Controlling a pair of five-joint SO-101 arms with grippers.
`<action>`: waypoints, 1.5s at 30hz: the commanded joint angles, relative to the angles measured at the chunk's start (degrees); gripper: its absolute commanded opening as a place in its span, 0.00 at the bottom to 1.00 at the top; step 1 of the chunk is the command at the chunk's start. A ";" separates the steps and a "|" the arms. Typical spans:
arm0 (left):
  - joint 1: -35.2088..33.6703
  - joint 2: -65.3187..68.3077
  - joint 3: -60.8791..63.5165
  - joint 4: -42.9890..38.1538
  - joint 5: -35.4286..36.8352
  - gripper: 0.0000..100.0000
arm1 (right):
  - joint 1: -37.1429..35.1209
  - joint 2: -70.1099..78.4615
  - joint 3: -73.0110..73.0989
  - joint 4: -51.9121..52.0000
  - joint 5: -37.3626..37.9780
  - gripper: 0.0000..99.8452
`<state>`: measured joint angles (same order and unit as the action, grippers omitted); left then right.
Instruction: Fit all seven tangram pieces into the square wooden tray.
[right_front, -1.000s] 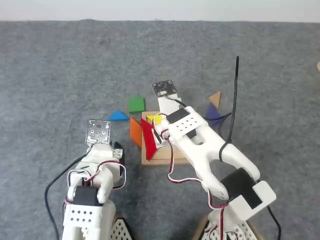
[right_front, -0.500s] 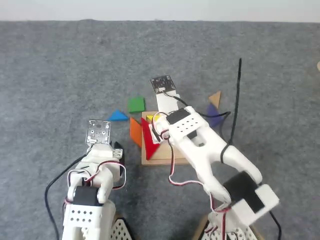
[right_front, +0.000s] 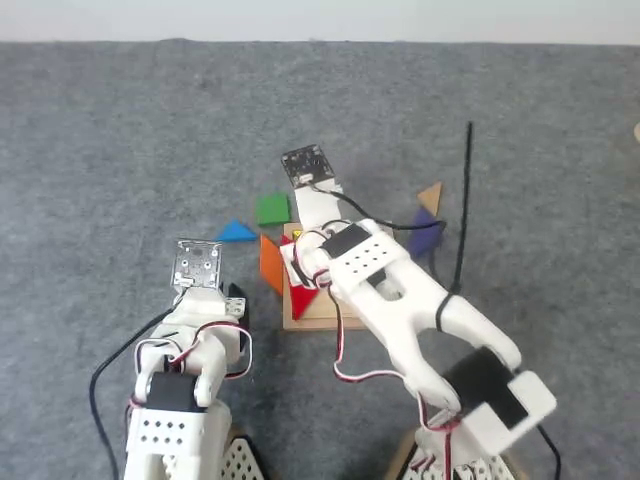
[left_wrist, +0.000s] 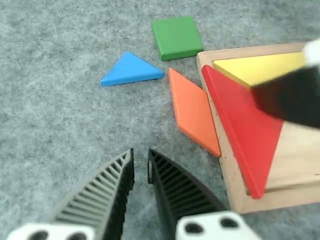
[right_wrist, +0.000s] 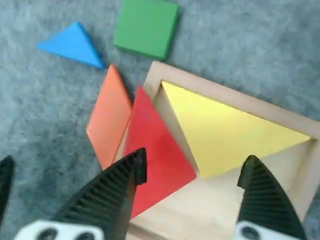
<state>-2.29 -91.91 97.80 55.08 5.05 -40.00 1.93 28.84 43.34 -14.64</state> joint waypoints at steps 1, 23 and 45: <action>-0.44 -0.79 -1.01 0.18 0.35 0.05 | -0.04 1.45 -2.90 -0.84 1.14 0.29; -0.44 -0.79 -1.01 0.18 0.35 0.05 | 2.24 7.52 -5.98 5.14 1.23 0.29; -0.44 -0.79 -1.01 0.18 0.35 0.05 | -1.01 -0.04 -8.79 12.53 8.53 0.29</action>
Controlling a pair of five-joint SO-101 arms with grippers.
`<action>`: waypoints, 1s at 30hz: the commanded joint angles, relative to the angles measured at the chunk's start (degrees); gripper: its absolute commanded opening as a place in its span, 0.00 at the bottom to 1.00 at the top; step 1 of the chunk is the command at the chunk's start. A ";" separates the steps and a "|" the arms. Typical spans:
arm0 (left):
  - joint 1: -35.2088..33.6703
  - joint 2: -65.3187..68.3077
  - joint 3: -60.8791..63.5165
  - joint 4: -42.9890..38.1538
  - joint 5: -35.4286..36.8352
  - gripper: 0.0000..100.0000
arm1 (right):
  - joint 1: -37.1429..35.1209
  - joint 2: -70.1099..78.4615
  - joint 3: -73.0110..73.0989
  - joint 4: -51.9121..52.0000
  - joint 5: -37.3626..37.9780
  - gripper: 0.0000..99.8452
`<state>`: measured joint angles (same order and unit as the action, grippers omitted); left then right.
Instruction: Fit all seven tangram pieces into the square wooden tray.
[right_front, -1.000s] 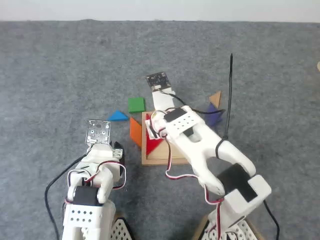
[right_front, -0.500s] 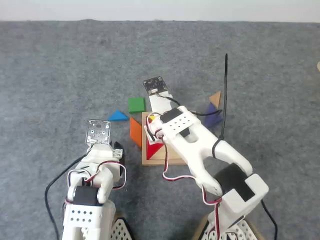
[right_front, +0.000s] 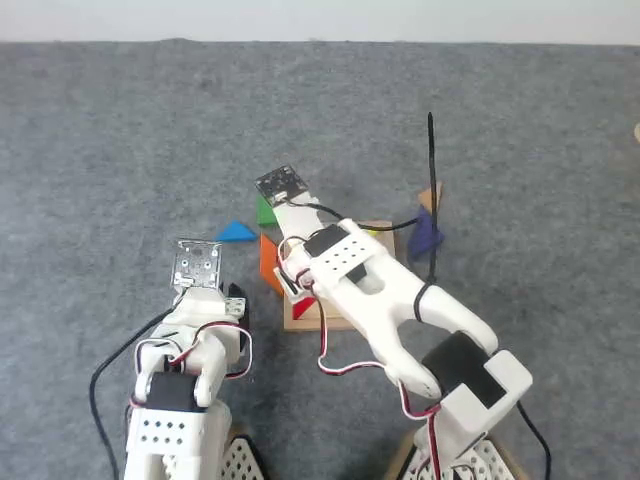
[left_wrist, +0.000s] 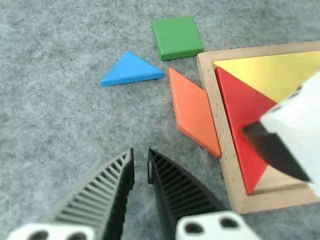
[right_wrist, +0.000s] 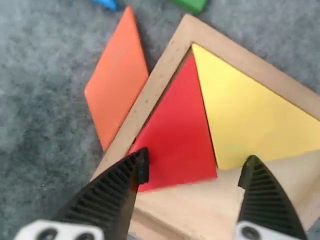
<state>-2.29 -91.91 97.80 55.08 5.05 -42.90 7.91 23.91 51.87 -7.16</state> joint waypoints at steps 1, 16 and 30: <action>-0.44 -0.79 -1.01 0.18 0.35 0.05 | 3.12 -8.22 -4.84 6.55 1.05 0.29; -0.44 -0.79 -1.01 0.18 0.35 0.05 | 37.58 -31.08 -1.58 21.32 14.33 0.29; -0.44 -0.79 -1.01 0.18 0.35 0.05 | 33.19 -31.08 11.16 8.13 10.29 0.29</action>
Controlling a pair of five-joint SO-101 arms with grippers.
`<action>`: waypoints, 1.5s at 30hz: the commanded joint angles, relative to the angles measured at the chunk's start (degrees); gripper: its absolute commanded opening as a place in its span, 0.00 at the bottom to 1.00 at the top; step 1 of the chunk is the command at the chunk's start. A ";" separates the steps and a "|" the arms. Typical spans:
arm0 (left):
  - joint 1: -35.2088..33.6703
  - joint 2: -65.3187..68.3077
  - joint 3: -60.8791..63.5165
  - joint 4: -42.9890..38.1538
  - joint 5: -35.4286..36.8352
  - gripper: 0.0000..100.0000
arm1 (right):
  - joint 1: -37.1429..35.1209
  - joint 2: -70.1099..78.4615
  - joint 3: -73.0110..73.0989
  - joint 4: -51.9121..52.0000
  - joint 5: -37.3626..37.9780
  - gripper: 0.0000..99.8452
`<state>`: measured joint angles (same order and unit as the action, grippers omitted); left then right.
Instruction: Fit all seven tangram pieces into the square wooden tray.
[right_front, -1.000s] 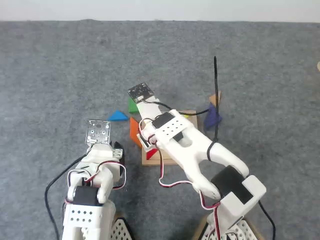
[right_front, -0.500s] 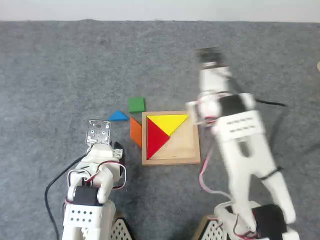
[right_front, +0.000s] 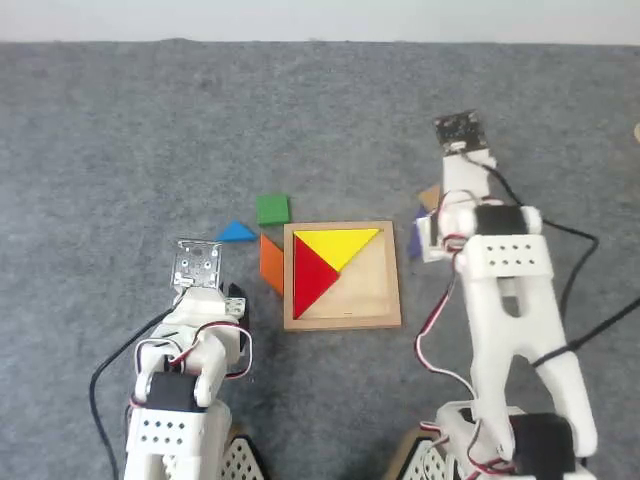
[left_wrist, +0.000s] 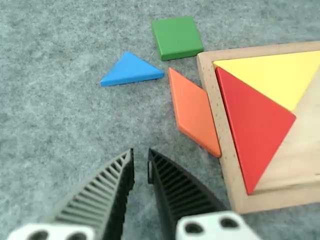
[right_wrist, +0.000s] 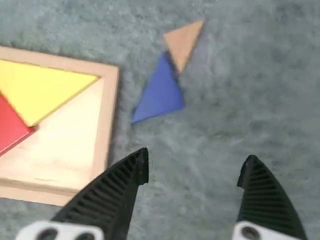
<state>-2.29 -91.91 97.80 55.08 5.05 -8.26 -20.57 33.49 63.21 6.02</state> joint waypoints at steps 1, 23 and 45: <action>-0.44 -0.79 -1.01 0.18 0.35 0.05 | -1.80 -2.68 3.60 -5.41 -3.60 0.29; 0.26 -0.79 -1.01 0.18 0.26 0.05 | 3.12 -3.30 14.15 -17.45 -5.71 0.29; -0.70 -0.53 -9.27 0.53 -25.93 0.05 | 7.78 -34.15 41.93 -22.02 7.91 0.29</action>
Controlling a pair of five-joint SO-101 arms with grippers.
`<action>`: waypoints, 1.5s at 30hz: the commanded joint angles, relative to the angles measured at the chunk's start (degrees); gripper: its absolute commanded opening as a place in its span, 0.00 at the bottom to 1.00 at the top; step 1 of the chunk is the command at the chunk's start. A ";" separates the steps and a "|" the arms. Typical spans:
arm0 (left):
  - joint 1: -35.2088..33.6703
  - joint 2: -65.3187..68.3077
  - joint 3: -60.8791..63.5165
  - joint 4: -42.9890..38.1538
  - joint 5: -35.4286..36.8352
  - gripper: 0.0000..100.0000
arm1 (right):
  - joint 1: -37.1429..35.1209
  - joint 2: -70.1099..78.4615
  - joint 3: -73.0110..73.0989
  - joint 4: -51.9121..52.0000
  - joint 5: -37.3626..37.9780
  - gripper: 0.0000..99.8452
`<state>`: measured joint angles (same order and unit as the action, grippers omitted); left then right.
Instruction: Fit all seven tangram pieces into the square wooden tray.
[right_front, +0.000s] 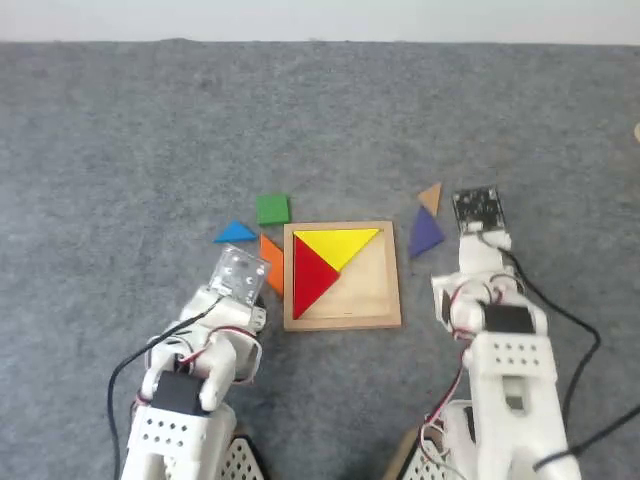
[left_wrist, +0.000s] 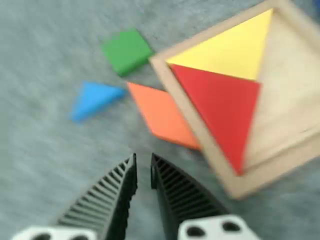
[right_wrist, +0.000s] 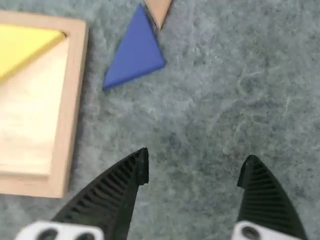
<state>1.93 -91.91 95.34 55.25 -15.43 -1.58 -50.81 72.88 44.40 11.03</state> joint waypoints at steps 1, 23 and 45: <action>-6.59 -0.26 -9.63 0.79 -3.43 0.06 | 0.92 -4.62 3.69 -3.82 3.08 0.29; -1.23 86.51 -66.59 11.16 13.45 0.14 | 1.45 -5.67 8.35 -7.25 3.52 0.29; 3.16 103.03 -69.58 4.92 11.87 0.18 | 1.45 -5.58 8.35 -7.25 3.52 0.29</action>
<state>4.66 10.33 25.98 60.62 -1.80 -0.79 -54.86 81.58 38.15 13.85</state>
